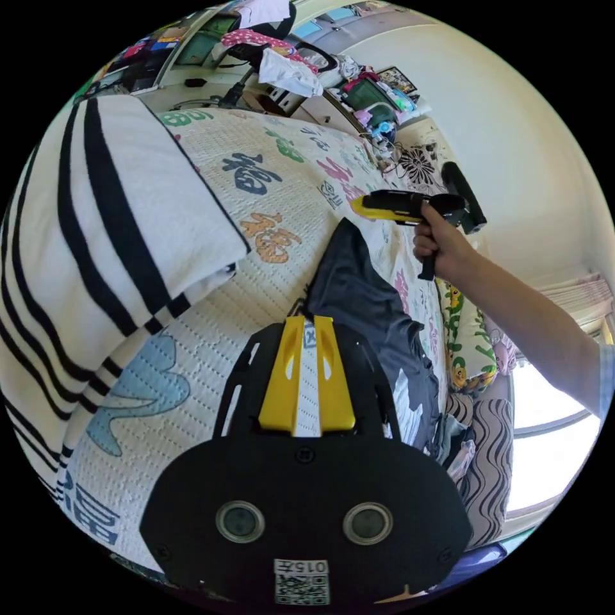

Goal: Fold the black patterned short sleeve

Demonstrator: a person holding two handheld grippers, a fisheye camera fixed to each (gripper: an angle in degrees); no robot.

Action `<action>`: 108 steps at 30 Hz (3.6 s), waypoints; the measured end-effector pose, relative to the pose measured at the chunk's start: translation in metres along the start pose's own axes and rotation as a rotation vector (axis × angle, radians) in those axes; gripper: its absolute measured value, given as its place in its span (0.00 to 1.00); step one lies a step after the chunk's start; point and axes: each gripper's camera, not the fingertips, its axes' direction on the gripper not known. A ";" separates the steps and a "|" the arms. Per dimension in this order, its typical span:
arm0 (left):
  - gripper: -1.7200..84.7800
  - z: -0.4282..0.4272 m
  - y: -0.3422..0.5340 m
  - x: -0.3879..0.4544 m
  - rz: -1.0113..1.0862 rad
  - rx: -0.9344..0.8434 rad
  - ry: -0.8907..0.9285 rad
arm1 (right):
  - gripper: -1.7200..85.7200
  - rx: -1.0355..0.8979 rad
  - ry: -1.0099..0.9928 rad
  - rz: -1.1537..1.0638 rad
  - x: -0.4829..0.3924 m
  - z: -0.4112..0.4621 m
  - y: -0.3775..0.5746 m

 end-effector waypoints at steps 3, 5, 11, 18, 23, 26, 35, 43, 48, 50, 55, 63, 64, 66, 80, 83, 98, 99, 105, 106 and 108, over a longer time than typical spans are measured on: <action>0.11 -0.015 0.016 0.005 0.091 -0.084 -0.012 | 0.08 0.138 -0.175 0.055 0.011 -0.037 0.064; 0.10 -0.022 0.030 0.009 0.164 -0.171 -0.029 | 0.07 0.163 -0.176 0.106 0.017 -0.054 0.122; 0.11 -0.032 0.094 0.016 0.342 -0.533 -0.119 | 0.03 -0.085 0.075 0.531 0.034 -0.063 0.360; 0.10 -0.004 0.154 0.039 0.407 -0.753 -0.392 | 0.03 -0.362 0.245 0.865 0.005 -0.063 0.557; 0.10 0.000 0.174 0.040 0.302 -0.701 -0.428 | 0.09 -0.369 0.147 0.985 0.012 -0.052 0.629; 0.10 0.004 0.187 0.040 0.286 -0.698 -0.431 | 0.10 -0.320 0.044 1.044 0.021 -0.047 0.660; 0.02 0.029 0.201 0.067 0.352 -0.752 -0.491 | 0.02 -0.276 -0.085 0.948 0.018 -0.081 0.712; 0.02 0.076 0.240 0.094 0.410 -0.705 -0.622 | 0.02 -0.260 -0.071 0.949 0.009 -0.100 0.753; 0.02 0.103 0.266 0.116 0.488 -0.657 -0.697 | 0.02 -0.254 0.031 0.940 -0.010 -0.114 0.768; 0.02 0.110 0.274 0.121 0.508 -0.637 -0.691 | 0.02 -0.227 0.045 0.968 -0.015 -0.120 0.778; 0.03 0.130 0.294 0.135 0.513 -0.589 -0.651 | 0.02 -0.200 0.125 0.953 -0.033 -0.139 0.797; 0.14 0.150 0.299 0.156 0.411 -0.608 -0.649 | 0.01 -0.225 0.019 1.000 -0.034 -0.179 0.831; 0.16 0.149 0.299 0.155 0.365 -0.607 -0.675 | 0.01 -0.201 -0.029 1.009 -0.032 -0.186 0.841; 0.16 0.151 0.303 0.154 0.319 -0.633 -0.754 | 0.01 -0.155 -0.089 1.031 -0.032 -0.198 0.857; 0.15 0.300 0.303 0.430 0.879 -0.410 -0.322 | 0.08 0.171 -0.047 1.218 -0.027 -0.328 0.919; 0.15 0.371 0.311 0.516 0.999 -0.425 -0.163 | 0.09 0.317 -0.054 1.205 -0.002 -0.361 0.914; 0.13 0.658 0.417 0.766 1.397 -0.686 -0.065 | 0.09 0.531 -0.126 1.181 0.121 -0.432 0.891; 0.13 0.672 0.425 0.774 1.433 -0.705 -0.087 | 0.09 0.522 -0.143 1.172 0.123 -0.432 0.889; 0.03 0.719 0.450 0.796 1.549 -0.759 -0.178 | 0.11 0.547 -0.218 1.116 0.122 -0.449 0.883; 0.02 0.722 0.450 0.799 1.542 -0.763 -0.159 | 0.11 0.548 -0.211 1.120 0.121 -0.453 0.885; 0.02 0.726 0.448 0.804 1.511 -0.769 -0.117 | 0.10 0.556 -0.228 1.136 0.123 -0.454 0.887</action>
